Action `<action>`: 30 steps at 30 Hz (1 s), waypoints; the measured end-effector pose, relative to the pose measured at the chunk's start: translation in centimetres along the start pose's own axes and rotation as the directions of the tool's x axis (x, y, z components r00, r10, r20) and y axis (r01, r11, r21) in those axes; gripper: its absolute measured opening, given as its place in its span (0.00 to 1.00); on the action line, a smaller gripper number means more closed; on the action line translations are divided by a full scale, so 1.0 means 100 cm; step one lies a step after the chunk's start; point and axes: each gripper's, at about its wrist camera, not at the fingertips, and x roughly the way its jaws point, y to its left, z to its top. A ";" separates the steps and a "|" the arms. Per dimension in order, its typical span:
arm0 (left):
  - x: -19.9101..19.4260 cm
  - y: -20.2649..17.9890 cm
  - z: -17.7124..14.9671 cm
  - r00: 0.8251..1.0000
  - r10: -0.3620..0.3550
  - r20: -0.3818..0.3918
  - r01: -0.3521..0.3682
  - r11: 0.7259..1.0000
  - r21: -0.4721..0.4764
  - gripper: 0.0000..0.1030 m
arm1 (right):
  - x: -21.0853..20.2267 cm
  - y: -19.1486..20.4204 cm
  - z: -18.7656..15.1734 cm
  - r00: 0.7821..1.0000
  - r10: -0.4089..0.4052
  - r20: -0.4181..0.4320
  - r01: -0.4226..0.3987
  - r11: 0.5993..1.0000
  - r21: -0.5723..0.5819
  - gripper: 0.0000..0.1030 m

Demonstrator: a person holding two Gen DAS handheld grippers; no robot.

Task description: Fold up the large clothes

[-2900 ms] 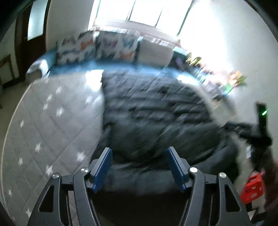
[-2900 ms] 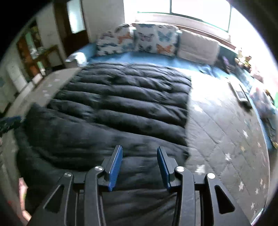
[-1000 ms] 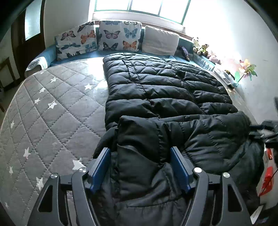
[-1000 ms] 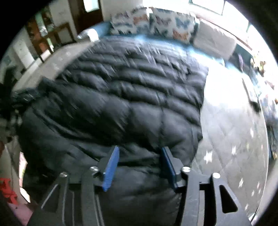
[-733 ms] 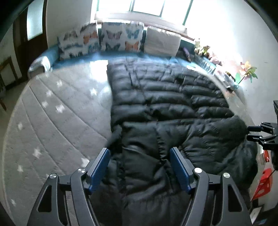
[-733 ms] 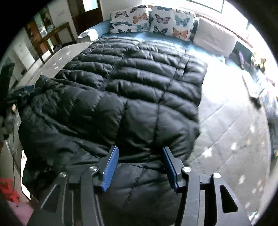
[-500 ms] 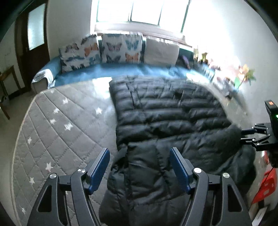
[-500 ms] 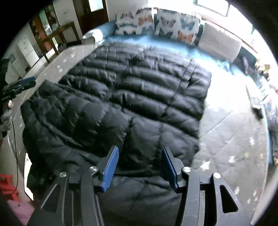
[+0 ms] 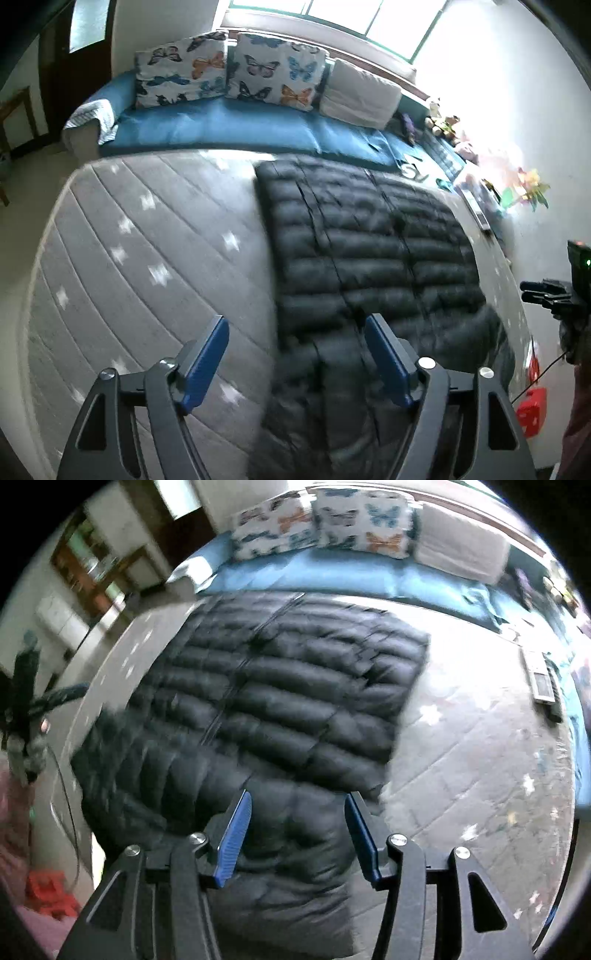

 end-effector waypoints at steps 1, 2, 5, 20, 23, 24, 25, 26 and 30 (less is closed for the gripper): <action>-0.004 0.005 0.015 1.000 0.018 0.002 -0.018 1.000 -0.014 0.79 | -0.003 -0.011 0.010 1.000 -0.001 -0.006 0.001 1.000 0.025 0.56; -0.006 0.009 0.029 1.000 0.031 0.002 -0.031 0.999 -0.017 0.79 | -0.005 -0.022 0.017 1.000 0.000 -0.009 0.000 0.999 0.053 0.56; -0.002 0.017 0.065 0.998 0.058 -0.028 -0.058 0.998 0.006 0.82 | -0.008 -0.047 0.038 0.999 0.013 -0.035 -0.009 0.995 0.100 0.57; 0.162 0.034 0.152 0.991 0.013 -0.135 -0.017 0.999 -0.028 0.82 | 0.121 -0.158 0.096 0.989 0.148 -0.020 -0.135 0.944 0.301 0.59; 0.192 0.042 0.153 0.989 -0.006 -0.149 -0.003 0.998 -0.058 0.82 | 0.142 -0.169 0.093 0.975 0.223 0.015 -0.215 0.916 0.339 0.59; 0.199 0.045 0.155 0.989 -0.005 -0.148 -0.004 0.998 -0.064 0.82 | 0.145 -0.171 0.092 0.966 0.254 0.045 -0.254 0.907 0.336 0.59; 0.205 0.048 0.154 0.989 -0.001 -0.147 -0.009 0.998 -0.069 0.82 | 0.144 -0.171 0.093 0.962 0.265 0.068 -0.273 0.904 0.329 0.60; 0.209 0.052 0.156 0.990 -0.001 -0.143 -0.010 0.997 -0.076 0.82 | 0.145 -0.172 0.094 0.954 0.287 0.083 -0.298 0.897 0.326 0.60; 0.224 0.069 0.159 0.991 -0.036 -0.129 0.017 0.990 -0.143 0.82 | 0.147 -0.172 0.095 0.935 0.336 0.116 -0.355 0.883 0.306 0.60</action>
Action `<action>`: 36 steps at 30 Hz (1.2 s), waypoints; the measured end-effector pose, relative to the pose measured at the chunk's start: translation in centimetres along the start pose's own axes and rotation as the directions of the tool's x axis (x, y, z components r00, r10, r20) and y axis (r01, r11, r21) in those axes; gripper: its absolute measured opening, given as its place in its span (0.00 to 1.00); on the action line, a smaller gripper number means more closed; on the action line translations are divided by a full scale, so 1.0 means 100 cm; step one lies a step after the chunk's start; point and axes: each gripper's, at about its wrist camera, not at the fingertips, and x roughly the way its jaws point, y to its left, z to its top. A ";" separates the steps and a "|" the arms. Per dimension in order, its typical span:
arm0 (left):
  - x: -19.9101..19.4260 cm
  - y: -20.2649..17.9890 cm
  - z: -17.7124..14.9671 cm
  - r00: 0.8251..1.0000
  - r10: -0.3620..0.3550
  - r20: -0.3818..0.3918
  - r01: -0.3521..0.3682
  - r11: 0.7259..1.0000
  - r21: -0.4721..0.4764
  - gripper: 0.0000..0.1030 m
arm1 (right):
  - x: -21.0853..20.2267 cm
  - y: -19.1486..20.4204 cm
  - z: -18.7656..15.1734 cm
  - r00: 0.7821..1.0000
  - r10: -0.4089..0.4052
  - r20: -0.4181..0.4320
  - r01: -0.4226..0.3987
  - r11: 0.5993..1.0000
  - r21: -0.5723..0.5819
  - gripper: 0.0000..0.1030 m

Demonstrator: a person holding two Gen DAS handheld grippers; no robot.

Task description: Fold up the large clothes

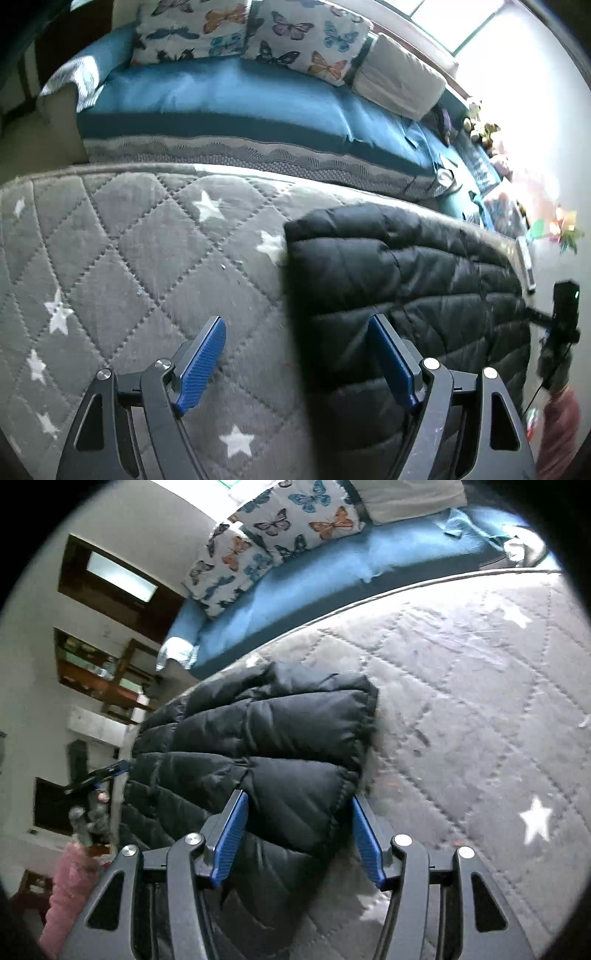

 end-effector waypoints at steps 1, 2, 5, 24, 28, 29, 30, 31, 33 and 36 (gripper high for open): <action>0.003 0.004 0.002 1.000 -0.010 0.012 0.010 1.000 -0.010 0.82 | 0.001 0.000 0.003 1.000 0.004 0.004 -0.004 1.000 -0.001 0.61; 0.004 0.005 0.005 0.999 -0.019 0.025 0.020 1.000 -0.013 0.82 | 0.001 0.000 0.004 1.000 0.014 0.011 -0.014 1.000 -0.005 0.61; 0.012 0.002 0.012 0.998 -0.041 0.038 0.041 0.999 -0.022 0.82 | 0.005 -0.001 0.010 0.998 0.053 0.035 -0.054 0.999 0.006 0.62; -0.120 -0.109 -0.033 0.964 -0.128 0.234 0.074 0.971 0.228 0.12 | -0.088 0.100 -0.019 0.989 0.067 0.133 -0.037 0.975 -0.217 0.18; -0.178 -0.116 -0.074 0.950 -0.144 0.277 0.068 0.961 0.267 0.11 | -0.129 0.135 -0.050 0.986 0.050 0.156 0.002 0.949 -0.315 0.18; -0.191 -0.116 -0.084 0.947 -0.149 0.286 0.070 0.961 0.268 0.11 | -0.139 0.144 -0.061 0.985 0.041 0.166 0.019 0.940 -0.340 0.18; -0.204 -0.115 -0.096 0.943 -0.157 0.294 0.074 0.959 0.274 0.11 | -0.148 0.153 -0.071 0.984 0.035 0.172 0.030 0.932 -0.361 0.18; -0.217 -0.114 -0.108 0.940 -0.156 0.305 0.070 0.958 0.277 0.11 | -0.156 0.162 -0.082 0.983 0.028 0.180 0.045 0.920 -0.389 0.18; -0.240 -0.107 -0.137 0.935 -0.156 0.320 0.063 0.957 0.282 0.11 | -0.165 0.175 -0.100 0.981 0.023 0.192 0.061 0.906 -0.418 0.18; -0.270 -0.100 -0.181 0.927 -0.164 0.337 0.060 0.952 0.299 0.10 | -0.177 0.196 -0.131 0.977 0.013 0.213 0.092 0.874 -0.477 0.18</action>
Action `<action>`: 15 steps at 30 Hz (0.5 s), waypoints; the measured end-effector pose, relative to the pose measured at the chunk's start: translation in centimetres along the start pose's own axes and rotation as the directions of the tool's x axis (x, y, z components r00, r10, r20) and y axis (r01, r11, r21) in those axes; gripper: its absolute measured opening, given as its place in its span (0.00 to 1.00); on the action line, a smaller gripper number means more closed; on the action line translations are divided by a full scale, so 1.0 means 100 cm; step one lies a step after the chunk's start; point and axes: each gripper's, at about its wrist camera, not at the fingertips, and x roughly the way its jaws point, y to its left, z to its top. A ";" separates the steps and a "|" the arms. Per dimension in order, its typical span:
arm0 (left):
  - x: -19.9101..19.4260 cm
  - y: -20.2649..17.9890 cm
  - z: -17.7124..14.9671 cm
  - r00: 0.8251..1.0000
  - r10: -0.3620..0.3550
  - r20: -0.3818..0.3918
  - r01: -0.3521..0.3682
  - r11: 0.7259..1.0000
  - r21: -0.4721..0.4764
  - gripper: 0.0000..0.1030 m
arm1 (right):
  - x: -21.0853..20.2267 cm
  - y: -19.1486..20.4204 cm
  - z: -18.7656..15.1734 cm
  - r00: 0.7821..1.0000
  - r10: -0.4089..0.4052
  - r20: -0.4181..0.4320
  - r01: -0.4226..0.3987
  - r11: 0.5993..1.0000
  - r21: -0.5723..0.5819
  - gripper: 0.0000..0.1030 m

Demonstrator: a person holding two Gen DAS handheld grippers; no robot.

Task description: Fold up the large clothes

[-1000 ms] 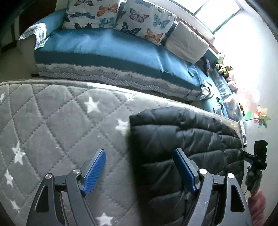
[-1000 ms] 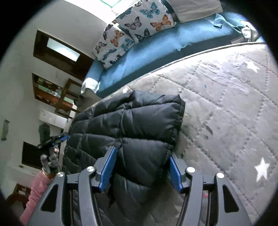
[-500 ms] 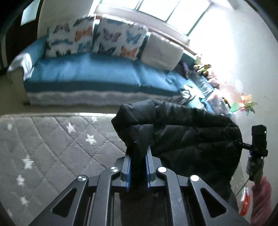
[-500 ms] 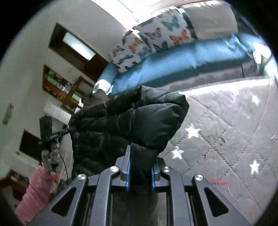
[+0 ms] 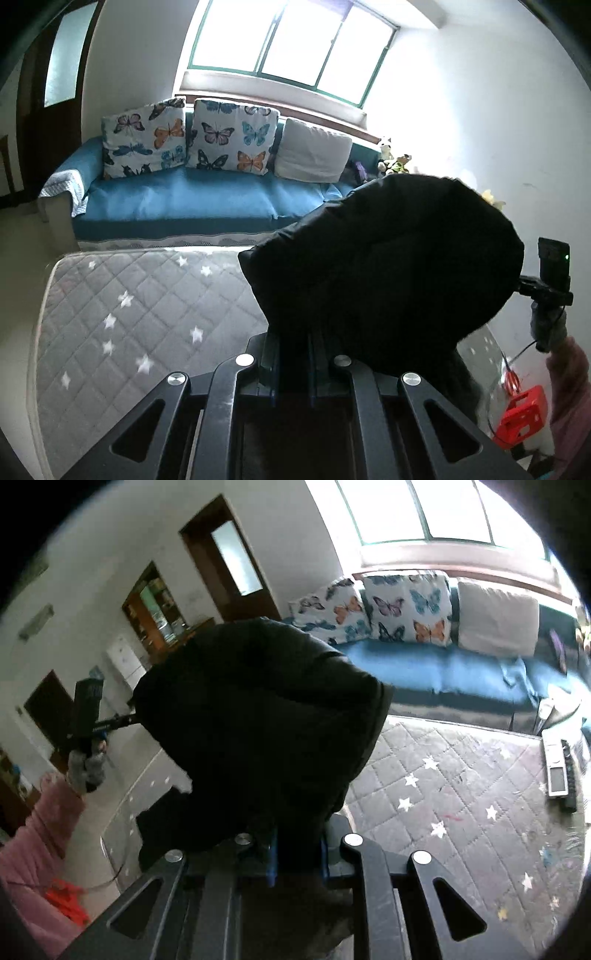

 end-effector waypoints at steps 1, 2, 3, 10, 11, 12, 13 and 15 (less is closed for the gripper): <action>-0.014 -0.003 -0.011 1.000 0.003 0.009 -0.003 1.000 0.009 0.10 | -0.004 0.009 -0.005 1.000 -0.014 0.001 0.014 0.999 -0.032 0.18; -0.029 -0.006 -0.026 1.000 0.009 0.016 -0.009 1.000 0.020 0.10 | -0.008 0.018 -0.010 0.999 -0.032 0.003 0.032 0.998 -0.059 0.18; -0.042 -0.011 -0.041 1.000 0.005 0.026 -0.006 1.000 0.027 0.10 | -0.013 0.025 -0.019 1.000 -0.030 0.001 0.030 0.998 -0.063 0.18; -0.097 -0.024 -0.163 0.999 0.028 0.032 -0.030 0.998 0.049 0.10 | -0.030 0.075 -0.102 0.994 -0.110 -0.001 0.108 0.980 -0.170 0.18; -0.099 -0.024 -0.181 0.999 0.035 0.030 -0.036 0.998 0.047 0.10 | -0.030 0.081 -0.113 0.991 -0.131 0.001 0.129 0.975 -0.180 0.18; -0.102 -0.022 -0.201 0.999 0.038 0.019 -0.039 0.999 0.032 0.10 | -0.029 0.085 -0.129 0.991 -0.133 -0.002 0.130 0.974 -0.187 0.18; -0.102 -0.022 -0.217 0.999 0.042 0.013 -0.042 0.999 0.029 0.10 | -0.029 0.090 -0.140 0.991 -0.134 0.002 0.132 0.973 -0.188 0.19; -0.103 -0.017 -0.248 0.999 0.050 0.003 -0.050 0.999 0.018 0.10 | -0.025 0.097 -0.168 0.987 -0.161 0.007 0.159 0.968 -0.195 0.19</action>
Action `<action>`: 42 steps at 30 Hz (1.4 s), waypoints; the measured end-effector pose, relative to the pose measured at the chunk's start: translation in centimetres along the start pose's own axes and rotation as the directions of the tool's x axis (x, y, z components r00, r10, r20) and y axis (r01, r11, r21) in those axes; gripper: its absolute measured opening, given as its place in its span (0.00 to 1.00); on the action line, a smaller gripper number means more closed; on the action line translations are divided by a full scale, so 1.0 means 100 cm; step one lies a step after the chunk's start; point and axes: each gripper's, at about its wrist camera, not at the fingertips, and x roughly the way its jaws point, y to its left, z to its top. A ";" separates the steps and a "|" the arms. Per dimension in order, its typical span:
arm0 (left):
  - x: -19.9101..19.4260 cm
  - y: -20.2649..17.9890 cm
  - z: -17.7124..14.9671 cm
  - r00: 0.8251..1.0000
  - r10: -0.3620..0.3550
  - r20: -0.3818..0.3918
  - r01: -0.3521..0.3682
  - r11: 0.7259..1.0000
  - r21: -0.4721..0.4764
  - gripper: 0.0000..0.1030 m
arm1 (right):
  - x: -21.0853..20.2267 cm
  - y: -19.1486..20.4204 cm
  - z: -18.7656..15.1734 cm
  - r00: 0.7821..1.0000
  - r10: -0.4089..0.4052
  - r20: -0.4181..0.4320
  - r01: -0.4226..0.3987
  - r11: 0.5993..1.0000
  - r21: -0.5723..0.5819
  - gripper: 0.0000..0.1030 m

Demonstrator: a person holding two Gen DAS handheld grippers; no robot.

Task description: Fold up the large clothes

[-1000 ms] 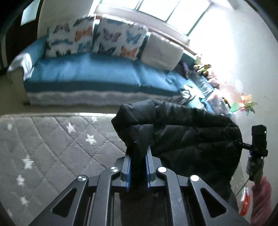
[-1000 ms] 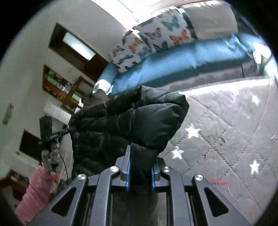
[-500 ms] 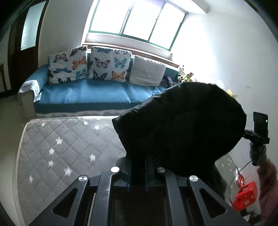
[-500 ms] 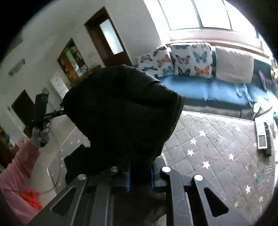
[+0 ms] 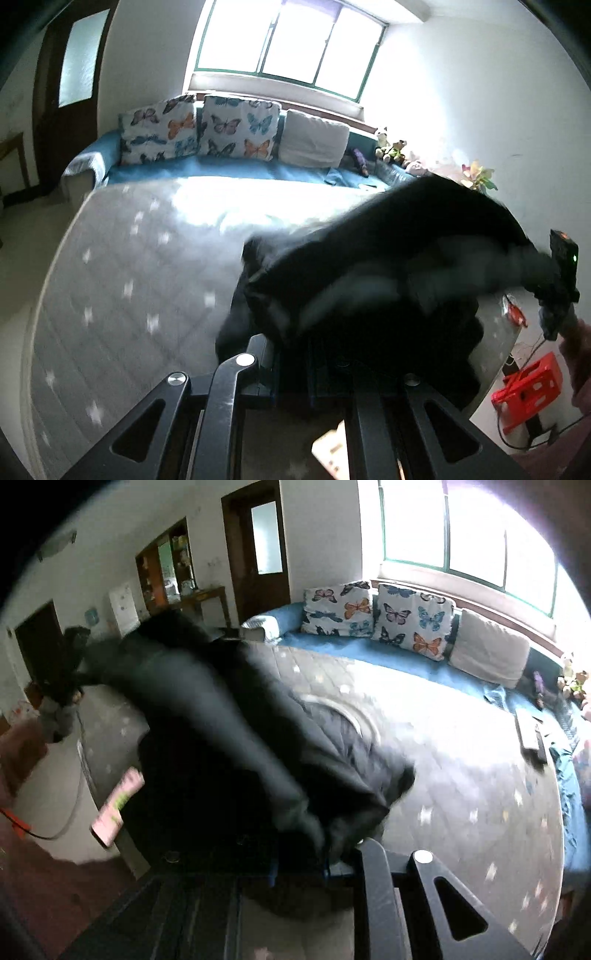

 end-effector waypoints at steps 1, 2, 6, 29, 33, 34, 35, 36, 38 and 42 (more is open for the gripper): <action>0.003 0.003 -0.014 1.000 0.000 -0.014 0.000 1.000 -0.008 0.10 | 0.006 0.006 -0.015 1.000 -0.023 -0.003 0.023 1.000 -0.018 0.19; 0.005 0.004 -0.025 1.000 0.003 -0.021 -0.003 1.000 -0.021 0.09 | 0.009 0.012 -0.023 0.999 -0.040 -0.009 0.040 0.998 -0.038 0.19; 0.018 0.011 -0.067 0.994 0.055 -0.095 -0.060 0.997 -0.052 0.04 | 0.039 0.034 -0.053 0.992 -0.117 -0.038 0.111 0.984 -0.141 0.20; 0.121 -0.042 0.110 0.944 -0.055 -0.325 0.004 0.988 -0.154 0.06 | 0.046 0.070 -0.070 0.958 -0.273 -0.083 0.212 0.875 -0.436 0.20; 0.187 -0.037 0.092 0.901 -0.069 -0.429 0.001 0.988 -0.155 0.06 | 0.048 0.073 -0.071 0.957 -0.276 -0.095 0.208 0.873 -0.442 0.20; 0.198 -0.035 0.092 0.902 -0.061 -0.428 -0.001 0.989 -0.145 0.06 | 0.047 0.074 -0.071 0.956 -0.281 -0.087 0.216 0.869 -0.446 0.23; 0.200 -0.036 0.086 0.909 -0.065 -0.411 0.007 0.990 -0.141 0.06 | 0.046 0.074 -0.071 0.956 -0.282 -0.082 0.218 0.869 -0.445 0.23; 0.202 -0.036 0.081 0.909 -0.069 -0.410 0.013 0.990 -0.138 0.06 | 0.044 0.074 -0.071 0.954 -0.288 -0.085 0.222 0.867 -0.445 0.24; 0.204 -0.039 0.077 0.909 -0.089 -0.407 0.034 0.990 -0.140 0.06 | 0.037 0.076 -0.070 0.952 -0.295 -0.079 0.228 0.860 -0.457 0.27; 0.200 -0.039 0.065 0.911 -0.121 -0.395 0.075 0.989 -0.129 0.05 | 0.013 0.073 -0.069 0.942 -0.310 -0.128 0.230 0.874 -0.427 0.31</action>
